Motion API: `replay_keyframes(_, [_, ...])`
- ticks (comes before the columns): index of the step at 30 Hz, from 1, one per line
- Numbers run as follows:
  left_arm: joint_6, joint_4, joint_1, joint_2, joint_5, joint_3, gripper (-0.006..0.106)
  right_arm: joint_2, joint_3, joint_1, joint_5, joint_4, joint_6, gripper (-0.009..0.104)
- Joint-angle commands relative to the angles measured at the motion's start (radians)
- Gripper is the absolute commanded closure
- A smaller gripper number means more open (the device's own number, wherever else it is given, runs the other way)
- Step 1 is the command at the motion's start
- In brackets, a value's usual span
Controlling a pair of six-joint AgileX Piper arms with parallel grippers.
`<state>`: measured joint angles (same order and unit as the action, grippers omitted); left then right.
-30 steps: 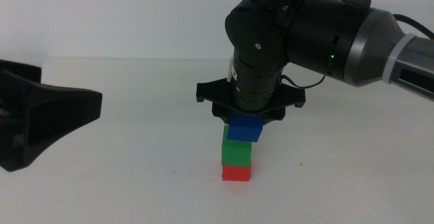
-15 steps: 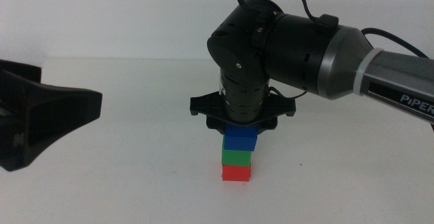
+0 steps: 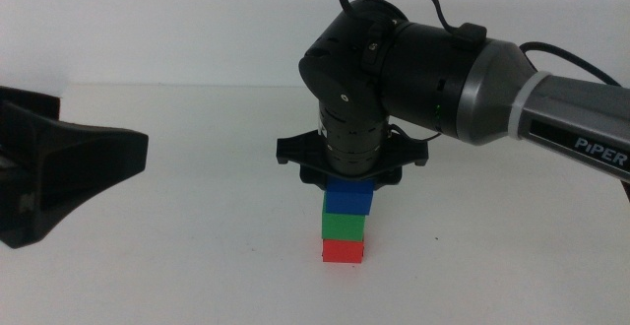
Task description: Stack red cubes first, then green, then blue cubes in a specific spot.
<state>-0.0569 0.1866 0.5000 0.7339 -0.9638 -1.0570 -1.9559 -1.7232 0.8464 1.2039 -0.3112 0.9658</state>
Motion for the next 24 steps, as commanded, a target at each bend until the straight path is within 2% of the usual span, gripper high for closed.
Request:
replay_keyframes(1, [0.000, -0.001, -0.002, -0.002, 0.014, -0.001, 0.007, -0.006, -0.004, 0.002, -0.022, -0.007, 0.006, 0.091])
replay_keyframes(9, [0.000, -0.003, -0.002, -0.002, 0.014, -0.001, 0.007, -0.025, -0.004, 0.002, -0.024, 0.015, 0.006, 0.091])
replay_keyframes(11, [0.000, -0.003, -0.002, -0.002, 0.014, -0.001, 0.007, -0.029, -0.004, 0.002, -0.024, 0.015, 0.006, 0.087])
replay_keyframes(14, [0.000, -0.003, -0.002, -0.002, 0.014, -0.001, 0.007, -0.032, -0.004, 0.002, -0.024, 0.011, 0.006, 0.071])
replay_keyframes(15, [0.000, -0.003, -0.002, -0.002, 0.014, -0.001, 0.007, -0.033, -0.004, 0.002, -0.024, 0.011, 0.006, 0.062])
replay_keyframes(16, [0.000, -0.003, -0.002, -0.002, 0.014, -0.001, 0.007, -0.033, -0.004, 0.002, -0.024, 0.011, 0.006, 0.045])
replay_keyframes(20, [0.000, -0.003, -0.002, -0.002, 0.014, -0.001, 0.007, -0.031, -0.004, 0.002, -0.032, -0.014, 0.006, 0.011])
replay_keyframes(22, [0.000, -0.003, -0.002, -0.002, 0.014, -0.001, 0.007, -0.005, -0.004, 0.002, -0.030, -0.030, 0.002, 0.002])
replay_keyframes(24, [0.000, -0.003, -0.002, -0.002, 0.014, -0.001, 0.007, 0.050, 0.005, 0.002, -0.023, -0.041, -0.025, 0.002])
